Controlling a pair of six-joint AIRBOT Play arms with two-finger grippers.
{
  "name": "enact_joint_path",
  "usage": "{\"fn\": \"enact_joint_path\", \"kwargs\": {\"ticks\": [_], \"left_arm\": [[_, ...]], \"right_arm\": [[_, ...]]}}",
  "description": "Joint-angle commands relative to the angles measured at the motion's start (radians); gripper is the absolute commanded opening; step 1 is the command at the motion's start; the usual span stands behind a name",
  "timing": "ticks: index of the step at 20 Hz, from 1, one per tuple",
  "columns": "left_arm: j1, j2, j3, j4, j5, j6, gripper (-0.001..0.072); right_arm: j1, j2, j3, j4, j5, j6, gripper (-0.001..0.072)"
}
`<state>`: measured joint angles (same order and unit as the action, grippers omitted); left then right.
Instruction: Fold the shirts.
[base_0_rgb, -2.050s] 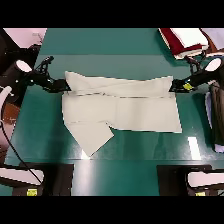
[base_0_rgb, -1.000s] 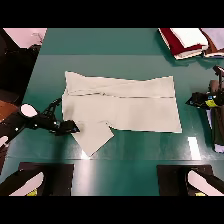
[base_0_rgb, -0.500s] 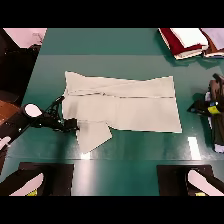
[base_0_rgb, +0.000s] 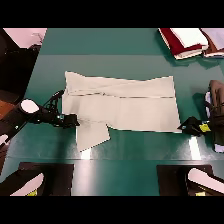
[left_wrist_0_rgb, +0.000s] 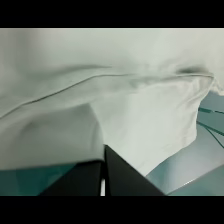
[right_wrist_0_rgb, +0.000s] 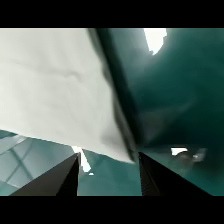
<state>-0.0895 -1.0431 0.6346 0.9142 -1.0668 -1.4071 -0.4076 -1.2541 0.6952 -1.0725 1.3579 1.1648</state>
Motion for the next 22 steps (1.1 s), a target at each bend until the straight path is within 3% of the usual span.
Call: {"fn": "enact_joint_path", "kwargs": {"ticks": [1, 2, 3, 4, 7, 10, 13, 16, 18, 22], "left_arm": [[0.0, 0.001, 0.003, -0.002, 0.005, 0.002, 0.0023], [0.0, 0.001, 0.003, -0.002, 0.004, 0.002, 0.0023], [0.0, 0.001, 0.003, -0.001, 0.0, 0.003, 0.0023], [0.0, 0.001, 0.003, 0.001, -0.02, 0.014, 0.0023], [0.0, 0.005, 0.017, 0.079, -0.169, 0.019, 0.0022], [0.0, 0.131, 0.018, 0.169, -0.244, -0.013, 0.0021], [0.0, 0.285, 0.018, 0.15, -0.378, -0.037, 0.0022], [0.0, 0.375, 0.018, 0.069, -0.526, -0.064, 0.0023], [0.0, 0.376, 0.039, 0.049, -0.488, -0.063, 0.0023], [0.0, 0.343, 0.134, 0.11, -0.204, -0.06, 0.0023]], "right_arm": [[0.02, -0.03, -0.022, 0.031, -0.029, -0.025, 0.0423], [0.038, -0.03, -0.022, 0.028, -0.023, -0.026, 0.0305], [0.055, -0.029, -0.022, 0.022, -0.015, -0.026, 0.0138], [0.065, -0.029, -0.022, 0.022, -0.009, -0.031, 0.0031], [0.072, 0.037, -0.022, -0.015, 0.016, -0.028, 0.0014], [0.072, 0.197, -0.022, -0.163, 0.099, 0.026, 0.0013], [0.072, 0.375, -0.022, -0.279, 0.173, 0.069, 0.0013], [0.072, 0.508, -0.022, -0.29, 0.236, 0.115, 0.0013], [0.073, 0.562, -0.022, -0.285, 0.236, 0.133, 0.0013], [0.073, 0.542, 0.008, -0.245, 0.212, 0.144, 0.0013]]}}
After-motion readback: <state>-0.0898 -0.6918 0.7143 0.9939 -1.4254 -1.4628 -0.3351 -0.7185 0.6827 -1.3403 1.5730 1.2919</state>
